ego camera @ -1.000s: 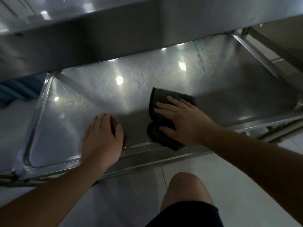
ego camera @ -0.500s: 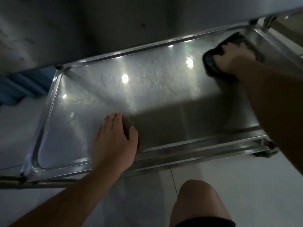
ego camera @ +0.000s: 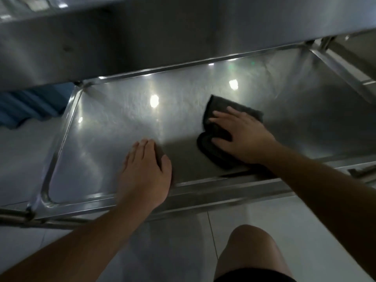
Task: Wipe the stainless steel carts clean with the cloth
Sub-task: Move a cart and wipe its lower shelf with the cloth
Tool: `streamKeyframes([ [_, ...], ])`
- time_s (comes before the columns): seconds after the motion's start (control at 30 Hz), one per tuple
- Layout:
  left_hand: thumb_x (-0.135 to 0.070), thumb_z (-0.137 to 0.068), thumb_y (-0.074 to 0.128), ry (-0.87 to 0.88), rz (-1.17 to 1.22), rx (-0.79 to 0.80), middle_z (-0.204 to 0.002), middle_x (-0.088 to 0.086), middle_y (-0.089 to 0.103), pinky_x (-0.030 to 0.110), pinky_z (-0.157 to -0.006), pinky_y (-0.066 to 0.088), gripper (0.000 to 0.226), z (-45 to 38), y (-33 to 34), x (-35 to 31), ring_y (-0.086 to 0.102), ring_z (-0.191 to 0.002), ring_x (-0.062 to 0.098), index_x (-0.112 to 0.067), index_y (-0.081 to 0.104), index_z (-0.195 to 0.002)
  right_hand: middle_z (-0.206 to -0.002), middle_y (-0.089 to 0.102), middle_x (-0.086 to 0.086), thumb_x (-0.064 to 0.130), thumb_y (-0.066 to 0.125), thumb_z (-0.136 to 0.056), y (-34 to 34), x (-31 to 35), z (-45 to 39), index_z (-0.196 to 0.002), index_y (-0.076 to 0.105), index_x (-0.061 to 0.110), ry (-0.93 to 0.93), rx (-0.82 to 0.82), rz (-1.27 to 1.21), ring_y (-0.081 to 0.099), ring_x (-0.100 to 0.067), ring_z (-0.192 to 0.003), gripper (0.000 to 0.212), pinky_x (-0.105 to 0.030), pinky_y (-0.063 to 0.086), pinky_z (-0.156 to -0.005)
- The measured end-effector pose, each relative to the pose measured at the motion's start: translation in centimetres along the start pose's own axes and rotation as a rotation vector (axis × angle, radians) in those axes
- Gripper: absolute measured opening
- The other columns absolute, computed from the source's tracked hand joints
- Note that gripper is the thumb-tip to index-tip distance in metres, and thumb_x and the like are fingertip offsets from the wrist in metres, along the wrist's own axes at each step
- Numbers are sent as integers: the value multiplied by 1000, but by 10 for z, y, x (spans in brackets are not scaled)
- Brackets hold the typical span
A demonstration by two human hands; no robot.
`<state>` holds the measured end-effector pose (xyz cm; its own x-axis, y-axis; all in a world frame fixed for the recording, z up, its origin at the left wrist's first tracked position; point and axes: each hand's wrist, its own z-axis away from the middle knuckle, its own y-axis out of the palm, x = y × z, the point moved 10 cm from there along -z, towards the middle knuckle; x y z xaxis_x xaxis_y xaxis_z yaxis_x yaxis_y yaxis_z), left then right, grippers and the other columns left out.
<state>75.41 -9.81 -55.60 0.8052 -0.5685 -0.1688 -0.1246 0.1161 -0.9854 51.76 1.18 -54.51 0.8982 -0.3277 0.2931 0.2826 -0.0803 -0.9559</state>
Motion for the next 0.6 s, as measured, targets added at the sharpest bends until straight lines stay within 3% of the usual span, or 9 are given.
streamKeyframes([
  [0.07, -56, -106, 16, 9, 3, 2, -175, 6, 27, 41, -130, 14, 72, 1, 0, -1, 22, -162, 25, -17, 27, -166, -168, 35, 6, 69, 41, -92, -16, -53, -4, -156, 44, 33, 127, -24, 28, 25, -28, -157, 74, -50, 20, -128],
  [0.17, -60, -103, 12, 9, 21, -15, -175, 5, 26, 36, -126, 6, 78, 2, -2, -2, 20, -162, 24, -17, 25, -167, -169, 33, -8, 60, 47, -99, -33, -123, -44, -158, 42, 20, 338, -46, 76, 26, -36, -156, 71, -53, 19, -127],
  [0.23, -62, -101, 10, 5, 38, -22, -176, 4, 24, 35, -125, 4, 80, 3, -2, -2, 18, -163, 23, -19, 24, -167, -173, 23, -5, 68, 34, -94, -34, -141, -78, -162, 32, 19, 464, -20, 53, 17, -33, -159, 84, -55, 13, -128],
  [0.3, -63, -100, 8, 5, 40, -21, -176, 4, 23, 35, -124, 2, 82, 4, -1, -1, 16, -163, 22, -20, 22, -168, -174, 17, 0, 67, 30, -94, -27, -120, -112, -164, 26, 23, 506, 5, 31, 9, -34, -160, 83, -57, 9, -128],
  [0.4, -59, -95, 8, 3, 59, -16, -177, 3, 21, 34, -125, 2, 84, 1, 0, 0, 15, -163, 20, -19, 23, -168, -174, 18, 2, 59, 34, -102, -11, -9, -155, -164, 27, 26, 244, 65, 101, 11, -33, -160, 70, -55, 14, -127],
  [0.5, -55, -92, 7, 5, 64, -22, -176, 4, 23, 34, -127, 5, 87, -1, -1, 0, 16, -163, 20, -17, 25, -168, -173, 21, 9, 55, 38, -103, 25, 109, -136, -162, 31, 34, -49, 120, 99, 12, -29, -160, 63, -53, 13, -128],
  [0.6, -54, -92, 4, 14, 53, -13, -177, 4, 21, 33, -126, 3, 87, 1, -2, -1, 14, -164, 20, -17, 22, -169, -172, 18, 17, 58, 32, -100, 39, 135, -84, -162, 29, 40, -149, 129, 6, 5, -19, -161, 64, -48, 6, -129],
])
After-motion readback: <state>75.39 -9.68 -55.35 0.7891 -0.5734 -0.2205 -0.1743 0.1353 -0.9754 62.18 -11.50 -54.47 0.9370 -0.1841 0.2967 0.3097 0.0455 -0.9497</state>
